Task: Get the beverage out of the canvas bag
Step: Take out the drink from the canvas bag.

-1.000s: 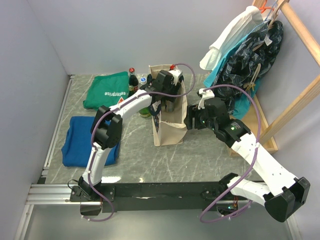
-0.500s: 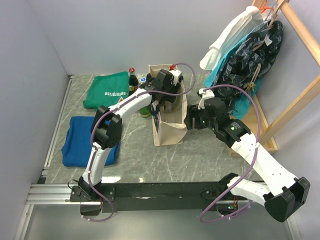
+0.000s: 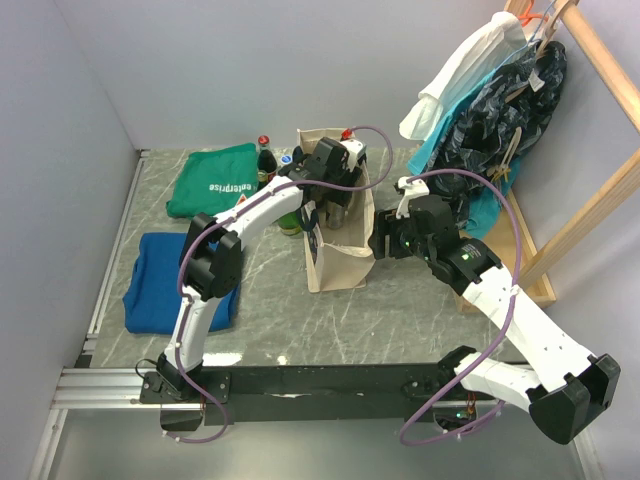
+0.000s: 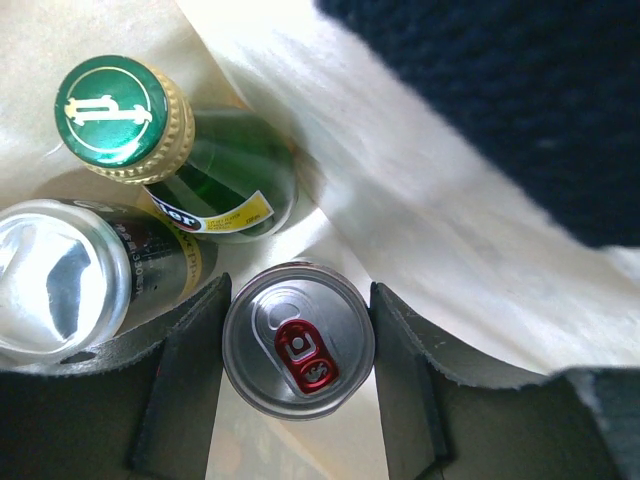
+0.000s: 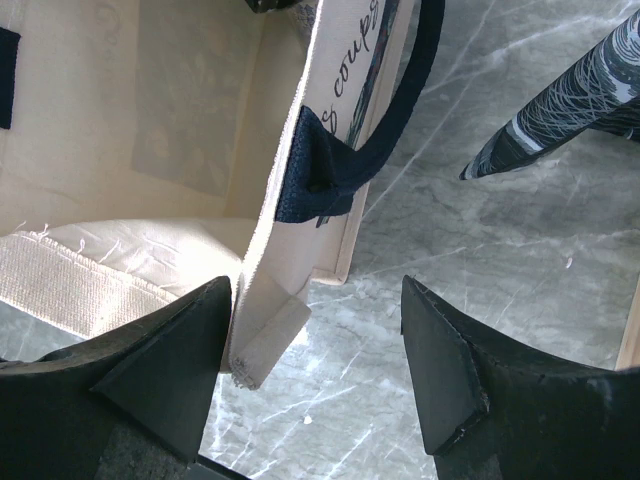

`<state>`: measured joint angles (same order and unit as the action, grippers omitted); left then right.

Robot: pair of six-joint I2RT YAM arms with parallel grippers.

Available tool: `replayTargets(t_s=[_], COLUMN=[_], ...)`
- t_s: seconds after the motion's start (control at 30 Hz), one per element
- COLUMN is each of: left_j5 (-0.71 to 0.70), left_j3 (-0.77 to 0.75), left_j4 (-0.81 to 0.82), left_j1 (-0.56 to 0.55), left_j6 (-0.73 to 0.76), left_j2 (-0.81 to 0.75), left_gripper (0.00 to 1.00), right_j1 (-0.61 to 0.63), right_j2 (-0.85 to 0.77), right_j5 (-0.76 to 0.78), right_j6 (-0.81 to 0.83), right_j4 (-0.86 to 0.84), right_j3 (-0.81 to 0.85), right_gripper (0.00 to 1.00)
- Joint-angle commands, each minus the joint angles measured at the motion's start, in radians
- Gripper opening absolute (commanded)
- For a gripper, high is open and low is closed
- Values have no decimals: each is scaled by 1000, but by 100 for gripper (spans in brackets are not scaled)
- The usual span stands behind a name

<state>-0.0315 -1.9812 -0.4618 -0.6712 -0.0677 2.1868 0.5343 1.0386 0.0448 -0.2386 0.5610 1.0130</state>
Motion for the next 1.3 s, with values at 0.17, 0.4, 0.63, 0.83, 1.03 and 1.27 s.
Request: replayTargets(t_s=[0.17, 0.4, 0.63, 0.83, 1.03, 1.27], left_j5=[-22, -12, 18, 24, 22, 70], left_j3=[-70, -77, -103, -105, -108, -125], left_j4=[37, 34, 6, -5, -15, -43], left_j1=[-14, -18, -18, -19, -19, -21], left_j6=[29, 42, 48, 52, 55, 57], left_j2=[-136, -167, -191, -217, -240, -265], left_gripper=[1, 1, 1, 1, 1, 1], right_j1=[7, 6, 7, 6, 7, 7], right_j2=[0, 5, 1, 1, -2, -8], right_j5=[17, 17, 21, 18, 17, 17], right_j6=[-2, -4, -4, -7, -10, -10], right_j4=[-19, -26, -21, -23, -19, -16], right_j3=[3, 1, -1, 1, 1, -1], right_gripper=[75, 75, 75, 75, 74, 74])
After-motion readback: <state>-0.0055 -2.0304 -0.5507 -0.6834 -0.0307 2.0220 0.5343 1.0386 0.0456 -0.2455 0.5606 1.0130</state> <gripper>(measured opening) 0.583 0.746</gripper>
